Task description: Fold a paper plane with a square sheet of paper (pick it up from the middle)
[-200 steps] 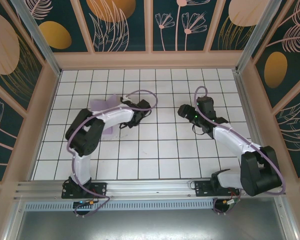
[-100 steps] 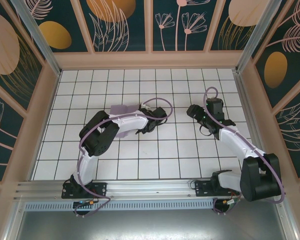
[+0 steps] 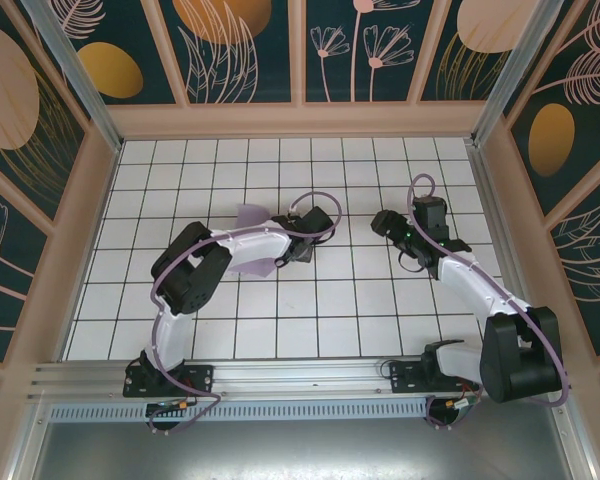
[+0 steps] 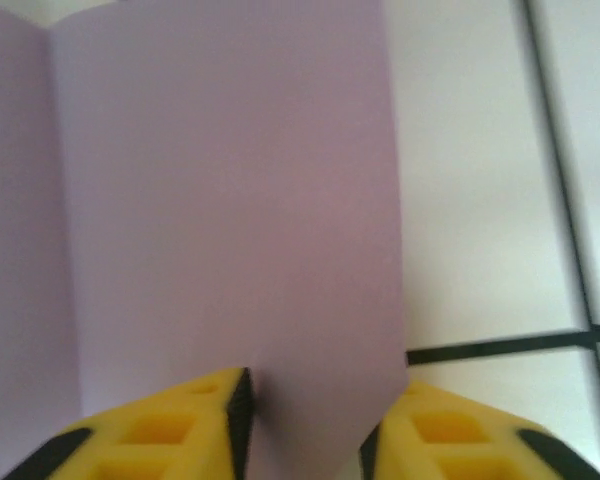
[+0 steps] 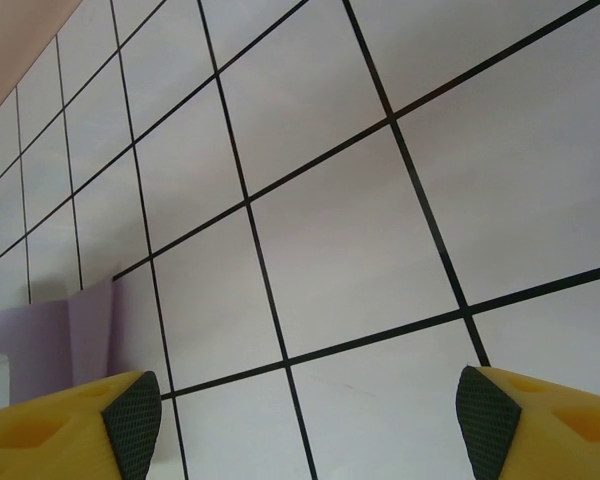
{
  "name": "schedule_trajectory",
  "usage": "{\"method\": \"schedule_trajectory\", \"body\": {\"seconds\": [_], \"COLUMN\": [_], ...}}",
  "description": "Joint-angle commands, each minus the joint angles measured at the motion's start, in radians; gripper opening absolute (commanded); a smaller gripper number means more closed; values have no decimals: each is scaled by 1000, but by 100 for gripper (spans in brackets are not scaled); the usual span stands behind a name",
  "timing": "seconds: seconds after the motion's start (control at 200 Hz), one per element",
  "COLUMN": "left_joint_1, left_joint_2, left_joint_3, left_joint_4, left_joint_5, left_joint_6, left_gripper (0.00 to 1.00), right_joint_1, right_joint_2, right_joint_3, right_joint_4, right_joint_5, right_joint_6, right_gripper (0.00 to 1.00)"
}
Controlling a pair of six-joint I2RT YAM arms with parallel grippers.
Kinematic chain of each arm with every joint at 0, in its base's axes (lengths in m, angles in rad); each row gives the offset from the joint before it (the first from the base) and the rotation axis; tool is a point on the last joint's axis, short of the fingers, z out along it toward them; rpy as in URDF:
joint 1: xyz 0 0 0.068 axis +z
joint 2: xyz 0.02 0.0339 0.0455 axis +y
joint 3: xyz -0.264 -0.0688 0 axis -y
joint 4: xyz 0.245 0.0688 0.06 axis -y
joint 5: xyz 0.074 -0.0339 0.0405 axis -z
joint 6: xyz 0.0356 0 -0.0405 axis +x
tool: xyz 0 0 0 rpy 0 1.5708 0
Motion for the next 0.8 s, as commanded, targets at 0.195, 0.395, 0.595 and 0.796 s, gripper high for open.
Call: {"method": "schedule_trajectory", "body": {"seconds": [0.195, 0.395, 0.595, 0.796], "left_joint_1": [6, 8, 8, 84], "left_joint_2": [-86, -123, -251, -416], "left_joint_3": [-58, -59, -53, -101], "left_joint_4": [139, 153, 211, 275], "left_joint_5": [230, 270, 379, 411], "left_joint_6": [4, 9, 26, -8], "left_gripper": [51, 52, 57, 79], "right_joint_1": [-1, 13, 14, 38], "right_joint_2": [41, 55, 45, 49], "right_joint_3": [-8, 0, 12, 38], "right_joint_4": [46, 49, 39, 51], "right_joint_5": [-94, -102, -78, -84], "right_joint_6": [-2, 0, 5, 8], "right_gripper": [81, 80, 80, 80]}}
